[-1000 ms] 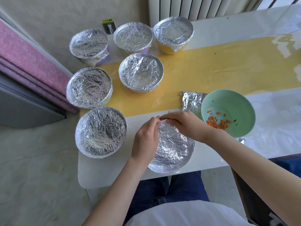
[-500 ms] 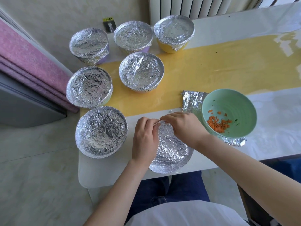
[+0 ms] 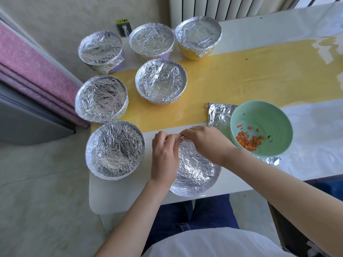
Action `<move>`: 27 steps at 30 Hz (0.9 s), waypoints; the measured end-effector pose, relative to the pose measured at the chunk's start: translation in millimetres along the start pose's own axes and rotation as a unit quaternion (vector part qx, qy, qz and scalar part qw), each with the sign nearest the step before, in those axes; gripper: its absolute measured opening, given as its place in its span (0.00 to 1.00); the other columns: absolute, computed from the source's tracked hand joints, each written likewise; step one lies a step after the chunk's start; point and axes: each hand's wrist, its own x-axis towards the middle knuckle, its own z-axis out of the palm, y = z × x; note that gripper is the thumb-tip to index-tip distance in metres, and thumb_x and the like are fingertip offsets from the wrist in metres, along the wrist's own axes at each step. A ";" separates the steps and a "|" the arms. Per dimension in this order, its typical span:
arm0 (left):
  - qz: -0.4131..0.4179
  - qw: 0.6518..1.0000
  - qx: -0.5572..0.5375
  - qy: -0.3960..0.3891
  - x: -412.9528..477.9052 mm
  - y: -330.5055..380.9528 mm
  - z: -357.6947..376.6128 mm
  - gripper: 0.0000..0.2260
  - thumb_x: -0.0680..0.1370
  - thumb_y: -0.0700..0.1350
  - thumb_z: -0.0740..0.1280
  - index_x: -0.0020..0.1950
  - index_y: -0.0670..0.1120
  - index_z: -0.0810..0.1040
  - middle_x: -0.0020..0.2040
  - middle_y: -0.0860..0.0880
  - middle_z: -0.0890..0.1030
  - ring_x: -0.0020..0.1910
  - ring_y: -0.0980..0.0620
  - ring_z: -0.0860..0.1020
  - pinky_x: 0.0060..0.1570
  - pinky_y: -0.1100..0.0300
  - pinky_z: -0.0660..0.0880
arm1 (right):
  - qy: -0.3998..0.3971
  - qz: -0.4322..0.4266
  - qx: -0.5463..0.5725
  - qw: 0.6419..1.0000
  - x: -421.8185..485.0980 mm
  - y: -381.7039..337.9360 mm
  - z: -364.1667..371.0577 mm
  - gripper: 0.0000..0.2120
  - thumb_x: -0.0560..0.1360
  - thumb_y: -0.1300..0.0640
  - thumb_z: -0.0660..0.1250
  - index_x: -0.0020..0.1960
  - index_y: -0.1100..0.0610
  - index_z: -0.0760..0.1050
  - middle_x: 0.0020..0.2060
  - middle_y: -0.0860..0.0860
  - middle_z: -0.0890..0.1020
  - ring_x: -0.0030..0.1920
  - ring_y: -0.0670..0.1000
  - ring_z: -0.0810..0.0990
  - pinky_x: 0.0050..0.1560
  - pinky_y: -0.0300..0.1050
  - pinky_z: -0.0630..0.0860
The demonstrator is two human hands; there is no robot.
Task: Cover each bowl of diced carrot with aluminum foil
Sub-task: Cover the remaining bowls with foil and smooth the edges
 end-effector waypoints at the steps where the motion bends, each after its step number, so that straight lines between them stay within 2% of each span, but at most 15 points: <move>1: 0.000 1.000 -0.001 0.004 -0.4 -0.3 -0.1 0.11 0.78 0.44 0.60 0.50 0.40 0.79 0.42 0.45 0.73 0.40 0.45 0.74 0.39 0.51 0.75 | 0.007 -0.010 -0.004 1.000 -1.0 -0.3 0.9 0.19 0.68 0.72 0.57 0.54 0.60 0.77 0.42 0.54 0.82 0.42 0.58 0.80 0.34 0.47 0.73; 3: 0.000 1.000 -0.007 0.007 -1.0 0.7 0.3 0.11 0.77 0.45 0.61 0.50 0.41 0.80 0.42 0.45 0.74 0.40 0.46 0.74 0.39 0.52 0.75 | 0.021 -0.024 -0.002 0.999 -3.6 0.2 2.9 0.18 0.62 0.71 0.57 0.47 0.61 0.78 0.34 0.53 0.81 0.35 0.56 0.80 0.26 0.44 0.74; 6: -0.001 1.000 -0.010 0.008 -0.1 3.9 2.3 0.10 0.77 0.45 0.61 0.49 0.42 0.80 0.42 0.46 0.74 0.41 0.47 0.73 0.40 0.54 0.74 | 0.033 -0.019 0.007 0.999 -6.8 1.3 4.4 0.19 0.61 0.72 0.60 0.47 0.60 0.79 0.34 0.52 0.82 0.33 0.55 0.80 0.24 0.43 0.74; 8: 0.003 1.000 -0.007 0.011 1.3 4.2 3.3 0.10 0.77 0.45 0.61 0.48 0.42 0.79 0.42 0.46 0.73 0.41 0.48 0.72 0.40 0.53 0.73 | 0.023 -0.008 0.039 0.999 -5.2 3.1 1.5 0.15 0.68 0.72 0.62 0.51 0.60 0.79 0.39 0.53 0.83 0.39 0.56 0.81 0.32 0.48 0.76; 9: 0.008 1.000 -0.004 0.012 1.7 4.1 3.3 0.09 0.77 0.44 0.61 0.48 0.42 0.79 0.42 0.45 0.73 0.42 0.49 0.71 0.40 0.53 0.73 | 0.010 0.000 0.068 0.998 -4.3 4.4 -0.4 0.12 0.74 0.68 0.62 0.54 0.60 0.77 0.43 0.54 0.83 0.44 0.56 0.80 0.40 0.49 0.76; 10: 0.015 1.000 -0.001 0.012 1.9 4.0 3.4 0.09 0.77 0.44 0.61 0.49 0.41 0.79 0.42 0.45 0.73 0.42 0.49 0.71 0.40 0.53 0.73 | -0.005 0.005 0.102 0.995 -4.0 7.0 -1.2 0.10 0.78 0.64 0.60 0.57 0.60 0.76 0.48 0.54 0.82 0.49 0.55 0.79 0.47 0.45 0.73; 11: 0.025 1.000 0.003 0.010 1.8 4.9 3.2 0.09 0.77 0.44 0.60 0.49 0.42 0.78 0.42 0.46 0.72 0.42 0.49 0.71 0.40 0.53 0.73 | -0.017 0.008 0.129 0.991 -4.1 8.5 -2.4 0.12 0.80 0.61 0.57 0.59 0.61 0.75 0.51 0.55 0.81 0.52 0.54 0.77 0.50 0.40 0.69; 13: 0.037 0.999 0.005 0.002 0.9 7.0 3.1 0.08 0.78 0.43 0.59 0.49 0.42 0.77 0.43 0.47 0.71 0.43 0.49 0.71 0.40 0.52 0.73 | -0.035 0.007 0.157 0.987 -4.2 10.5 -2.5 0.13 0.81 0.60 0.55 0.60 0.62 0.75 0.51 0.56 0.81 0.52 0.54 0.76 0.49 0.36 0.64; 16: 0.035 0.999 0.003 -0.006 -0.1 7.9 2.1 0.08 0.79 0.43 0.58 0.49 0.42 0.75 0.48 0.49 0.69 0.46 0.47 0.73 0.43 0.50 0.75 | -0.045 0.005 0.170 0.984 -3.1 11.3 -2.9 0.12 0.81 0.61 0.56 0.59 0.62 0.75 0.50 0.57 0.81 0.52 0.55 0.77 0.47 0.35 0.63; 20: 0.025 0.999 -0.002 -0.037 -3.4 7.0 -1.2 0.11 0.79 0.44 0.54 0.58 0.44 0.71 0.60 0.44 0.76 0.59 0.45 0.76 0.57 0.53 0.75 | -0.044 0.034 0.219 0.974 -0.5 7.6 -5.7 0.15 0.80 0.59 0.59 0.65 0.59 0.72 0.57 0.52 0.80 0.54 0.45 0.76 0.49 0.25 0.64; 22: 0.010 0.999 -0.006 -0.042 -4.2 6.4 -4.1 0.11 0.79 0.44 0.53 0.59 0.46 0.69 0.57 0.43 0.79 0.56 0.46 0.78 0.53 0.55 0.77 | -0.032 0.048 0.233 0.971 -2.5 6.3 -4.6 0.18 0.79 0.56 0.60 0.68 0.58 0.68 0.61 0.53 0.77 0.59 0.45 0.75 0.53 0.24 0.64; 24: 0.006 0.999 -0.004 -0.038 -5.1 5.5 -6.9 0.06 0.79 0.40 0.57 0.55 0.47 0.67 0.48 0.44 0.82 0.46 0.48 0.81 0.43 0.58 0.75 | -0.024 0.051 0.215 0.975 -6.9 6.7 -1.6 0.18 0.80 0.56 0.59 0.69 0.58 0.69 0.61 0.53 0.77 0.58 0.47 0.76 0.51 0.30 0.64; 27: 0.013 0.999 0.002 -0.042 -4.6 7.8 -9.4 0.14 0.74 0.31 0.65 0.54 0.46 0.69 0.42 0.46 0.82 0.41 0.51 0.79 0.40 0.63 0.72 | -0.011 0.051 0.204 0.978 -12.1 8.3 0.7 0.16 0.81 0.58 0.57 0.67 0.58 0.71 0.58 0.53 0.80 0.55 0.50 0.78 0.49 0.34 0.65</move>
